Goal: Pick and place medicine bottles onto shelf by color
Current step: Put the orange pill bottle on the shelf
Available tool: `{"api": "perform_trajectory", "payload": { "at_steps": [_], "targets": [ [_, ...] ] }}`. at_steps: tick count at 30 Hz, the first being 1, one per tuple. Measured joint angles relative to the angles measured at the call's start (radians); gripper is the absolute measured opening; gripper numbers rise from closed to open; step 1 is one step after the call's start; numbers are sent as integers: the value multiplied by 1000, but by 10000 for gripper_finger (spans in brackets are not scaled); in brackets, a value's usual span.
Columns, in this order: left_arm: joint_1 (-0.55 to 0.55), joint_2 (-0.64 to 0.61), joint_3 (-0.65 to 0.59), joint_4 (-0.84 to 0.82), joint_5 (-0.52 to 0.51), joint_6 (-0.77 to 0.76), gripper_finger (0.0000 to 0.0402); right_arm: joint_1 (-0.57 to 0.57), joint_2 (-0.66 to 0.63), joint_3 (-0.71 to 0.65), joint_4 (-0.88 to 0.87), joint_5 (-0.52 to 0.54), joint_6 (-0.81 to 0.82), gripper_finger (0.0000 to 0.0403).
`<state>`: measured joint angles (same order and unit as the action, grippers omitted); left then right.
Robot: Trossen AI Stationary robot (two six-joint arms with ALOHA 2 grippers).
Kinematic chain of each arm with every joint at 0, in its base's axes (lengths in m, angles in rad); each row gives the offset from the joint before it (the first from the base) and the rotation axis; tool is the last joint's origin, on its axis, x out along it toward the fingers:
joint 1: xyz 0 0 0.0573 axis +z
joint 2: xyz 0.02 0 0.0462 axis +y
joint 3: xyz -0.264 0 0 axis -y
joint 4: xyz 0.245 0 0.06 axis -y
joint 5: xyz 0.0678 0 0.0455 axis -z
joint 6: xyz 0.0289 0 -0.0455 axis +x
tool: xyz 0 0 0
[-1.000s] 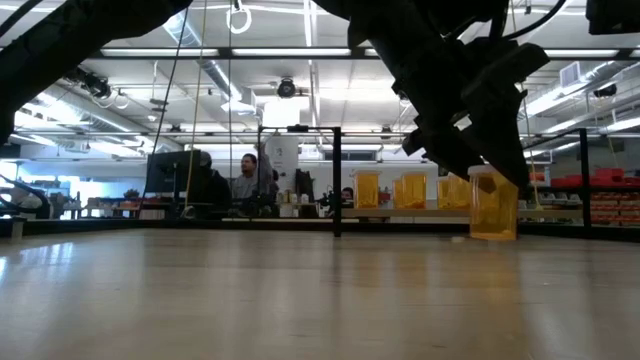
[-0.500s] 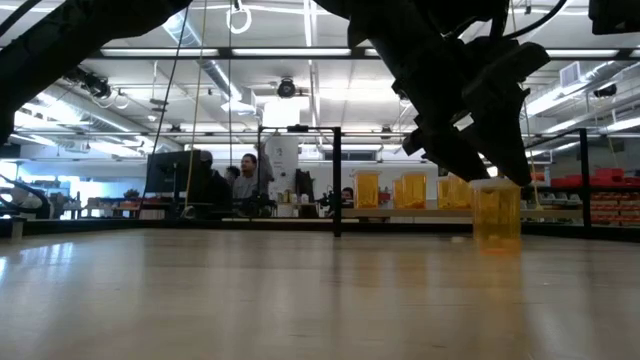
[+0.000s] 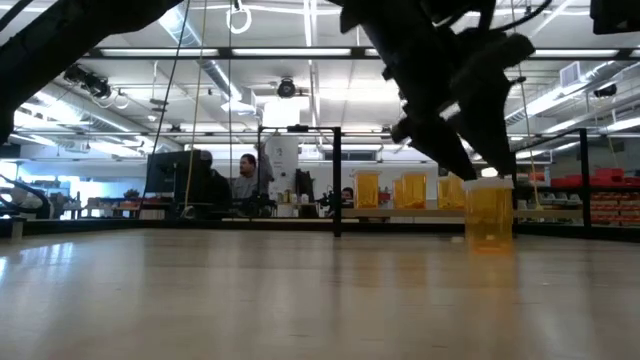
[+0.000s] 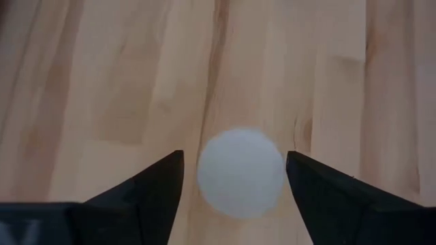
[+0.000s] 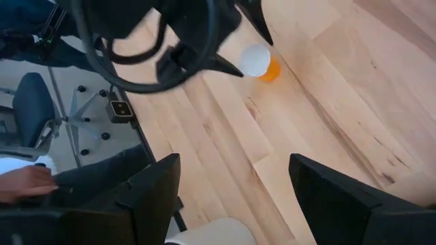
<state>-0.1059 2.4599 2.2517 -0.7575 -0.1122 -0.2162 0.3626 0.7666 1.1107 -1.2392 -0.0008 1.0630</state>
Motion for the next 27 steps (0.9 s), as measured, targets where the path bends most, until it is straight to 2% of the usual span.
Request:
{"api": "perform_trajectory", "payload": {
  "at_steps": [7,11,16,23,27],
  "targets": [
    [0,-47,-2,-78,-10,1,274,0,4,0,1,31,1,282],
    [-6,-84,0,-186,-11,1,277,0,35,0,34,50,7,282],
    [-11,-100,-2,-403,-11,28,268,0,139,0,53,73,-105,282],
    [-44,-151,0,-501,-42,93,237,0,326,0,62,75,-248,282],
    [-62,-176,0,-552,-42,124,223,0,380,0,64,75,-225,282]
  ]
}}
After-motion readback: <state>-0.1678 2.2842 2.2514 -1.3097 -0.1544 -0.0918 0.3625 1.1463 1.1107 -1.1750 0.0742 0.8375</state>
